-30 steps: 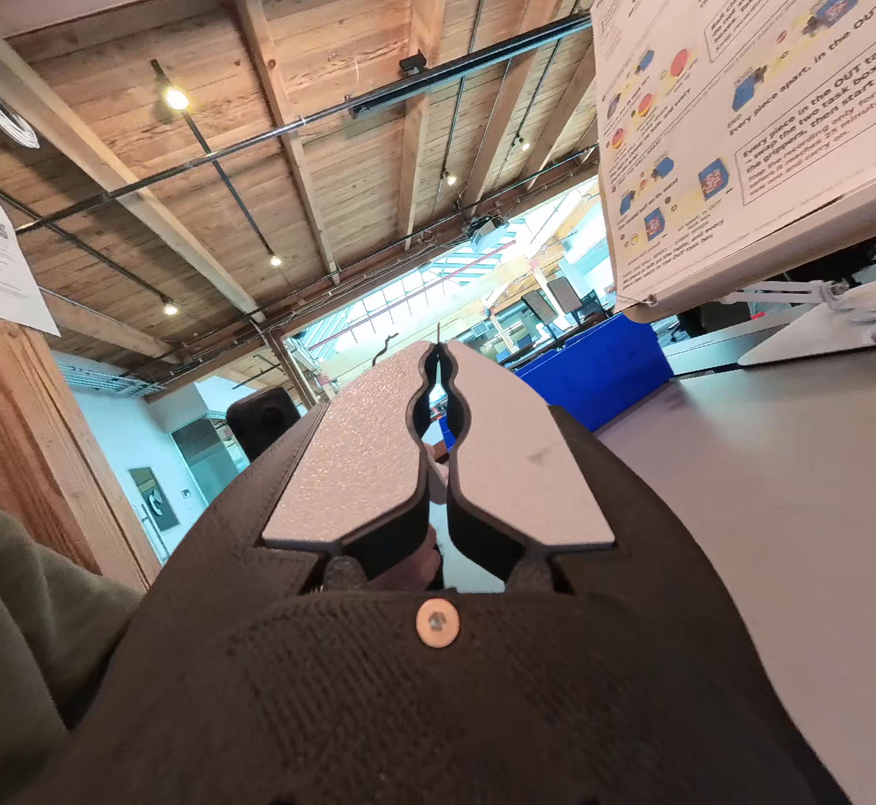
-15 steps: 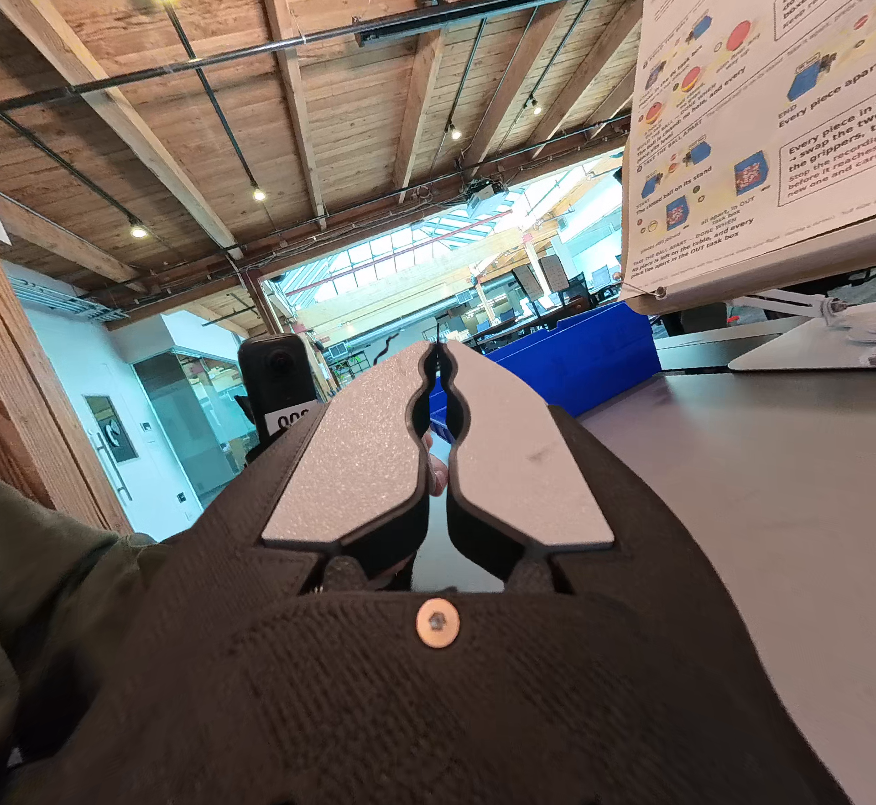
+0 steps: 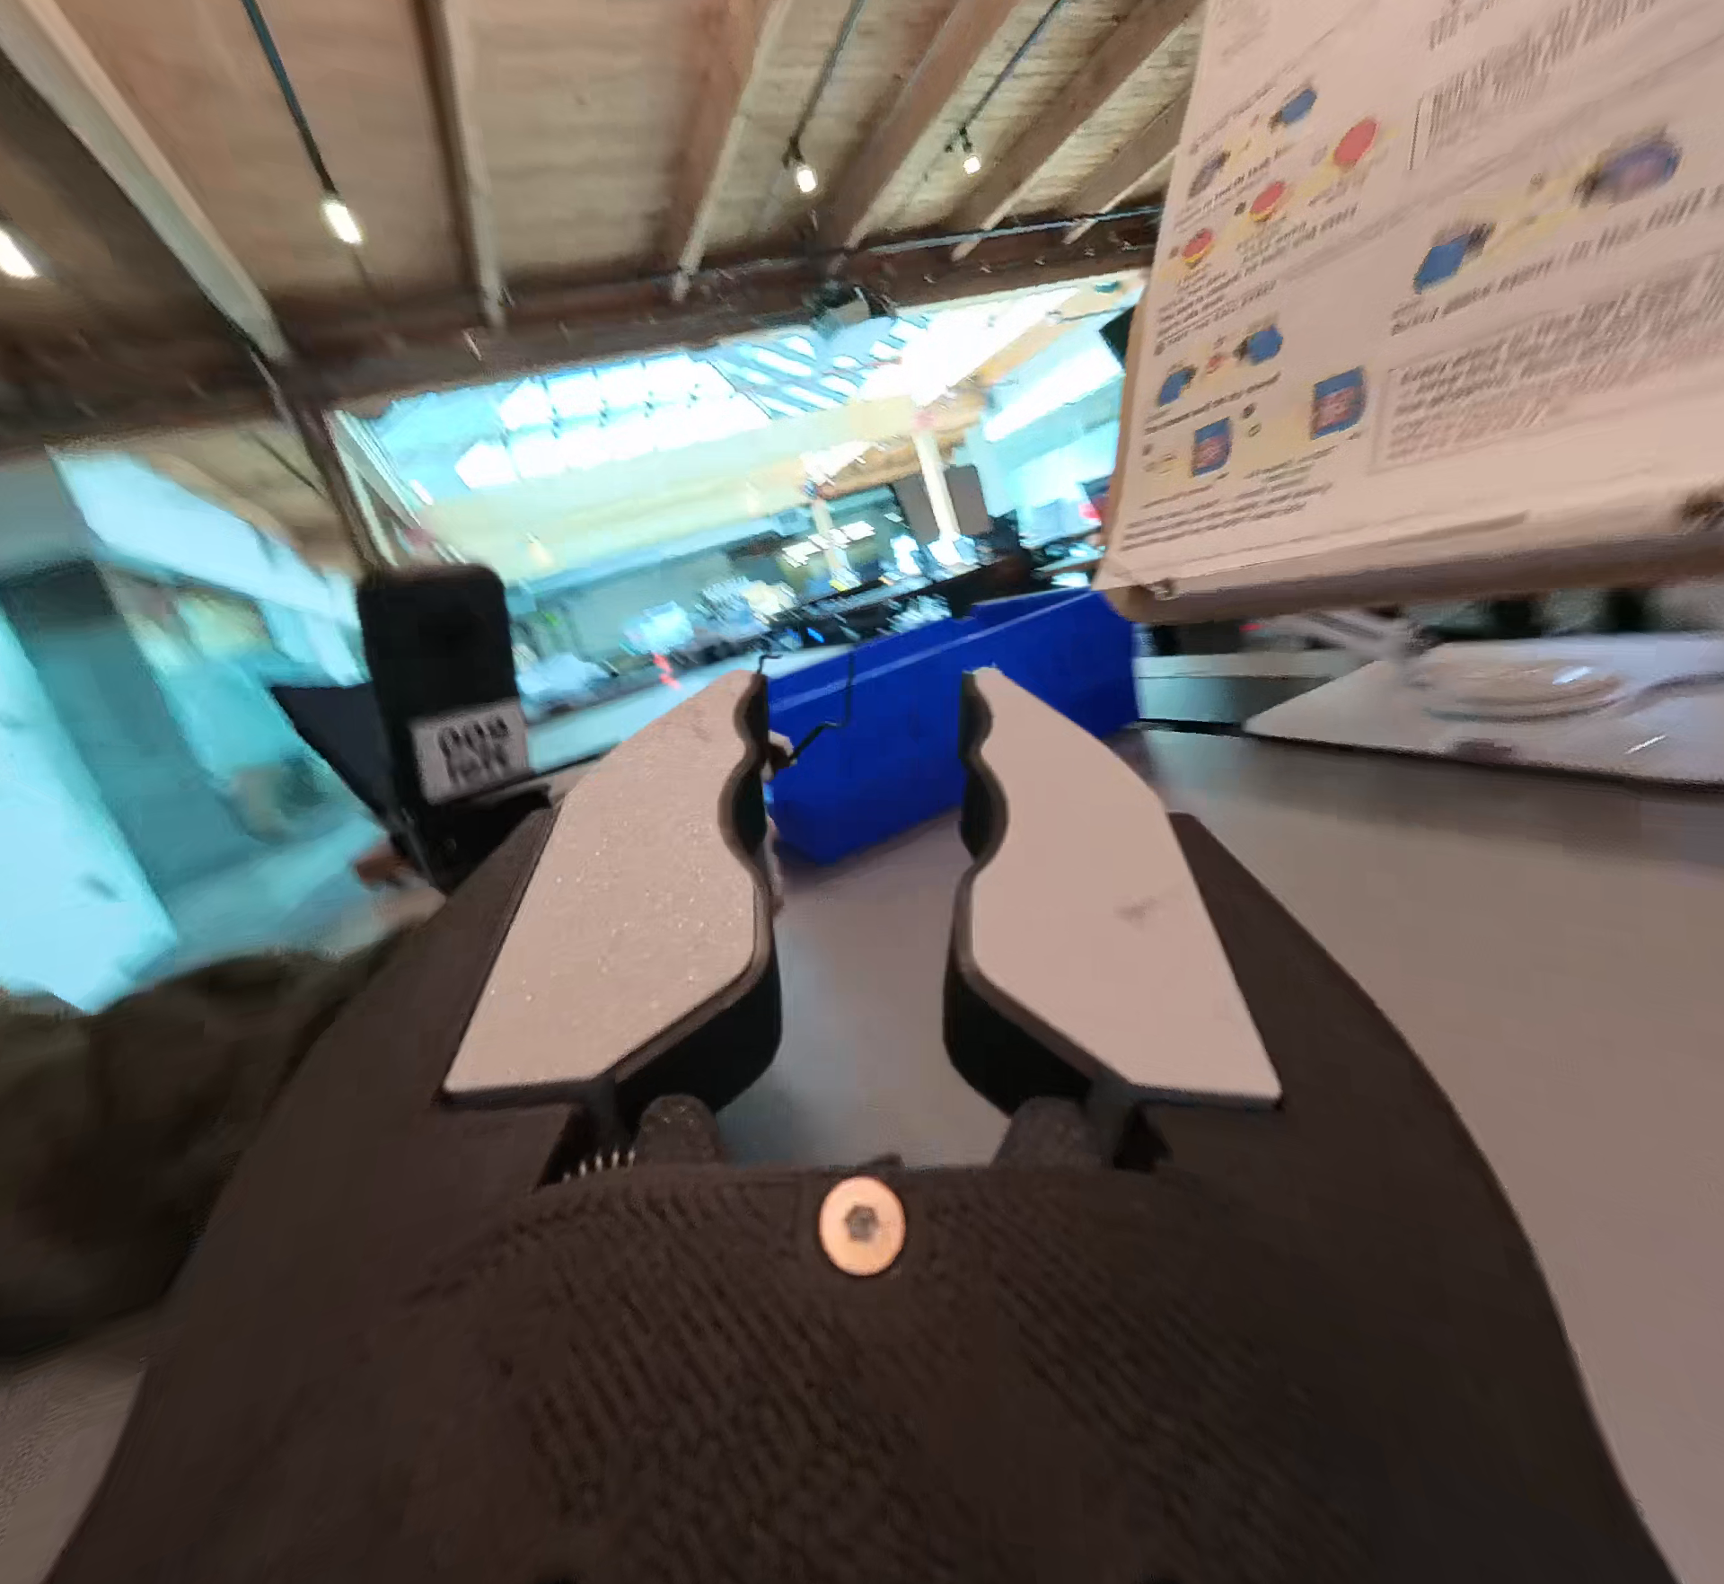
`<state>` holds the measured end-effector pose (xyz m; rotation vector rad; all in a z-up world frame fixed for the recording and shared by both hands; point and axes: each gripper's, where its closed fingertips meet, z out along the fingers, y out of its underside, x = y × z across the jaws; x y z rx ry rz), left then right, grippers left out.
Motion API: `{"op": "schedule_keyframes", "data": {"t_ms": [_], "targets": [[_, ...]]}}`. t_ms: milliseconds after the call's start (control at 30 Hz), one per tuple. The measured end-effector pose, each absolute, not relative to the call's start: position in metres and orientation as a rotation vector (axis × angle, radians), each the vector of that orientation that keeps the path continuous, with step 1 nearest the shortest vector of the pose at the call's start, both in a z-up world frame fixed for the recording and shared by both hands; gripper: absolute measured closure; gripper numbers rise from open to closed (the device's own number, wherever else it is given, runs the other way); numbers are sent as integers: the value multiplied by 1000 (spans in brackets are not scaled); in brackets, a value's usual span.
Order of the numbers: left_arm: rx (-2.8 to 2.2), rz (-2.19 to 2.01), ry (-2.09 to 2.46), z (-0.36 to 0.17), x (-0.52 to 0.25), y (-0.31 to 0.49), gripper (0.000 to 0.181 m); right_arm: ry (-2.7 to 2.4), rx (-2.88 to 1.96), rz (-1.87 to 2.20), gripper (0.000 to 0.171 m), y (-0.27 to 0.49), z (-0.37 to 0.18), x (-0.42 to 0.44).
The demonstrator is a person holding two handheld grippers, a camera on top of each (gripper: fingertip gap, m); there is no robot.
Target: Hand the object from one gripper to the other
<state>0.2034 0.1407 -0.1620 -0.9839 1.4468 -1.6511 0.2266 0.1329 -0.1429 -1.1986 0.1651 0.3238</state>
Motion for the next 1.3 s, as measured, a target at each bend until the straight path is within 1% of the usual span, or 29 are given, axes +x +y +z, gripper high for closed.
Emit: {"op": "schedule_keyframes", "data": {"t_ms": [133,167,233,300,433,533,633,733,1167,1233,1267,1300], "targets": [[-929,-1417,1792,-195,201,143,180,-208,-1361,-192,142,126,-146,215],[-905,-1351,1887,-205,198,143,180,-320,-1399,-329,142,126,-150,209],[-854,-1219,2018,-222,193,145,180,-505,-1508,-544,134,130,-168,205],[-827,-1135,2042,-229,193,148,180,-619,-1592,-646,134,133,-186,204],[-829,-1132,2020,-228,196,144,180,-701,-1657,-730,147,137,-202,206],[-809,-1098,2022,-228,197,140,180,-763,-1693,-871,152,141,-211,212],[-808,-1063,2052,-235,197,136,180,-801,-1656,-883,156,147,-211,202],[-826,-1043,2049,-238,199,137,180,-821,-1661,-942,154,148,-212,205],[-958,-1076,1965,-232,204,150,180,-818,-1656,-1031,170,148,-211,213],[-951,-1079,1972,-232,204,148,180,-809,-1662,-1022,169,148,-211,214],[-949,-1078,1974,-233,204,148,180,-802,-1649,-1035,167,148,-209,214],[-947,-1081,1977,-233,204,147,180,-795,-1637,-1052,161,148,-207,215]]}}
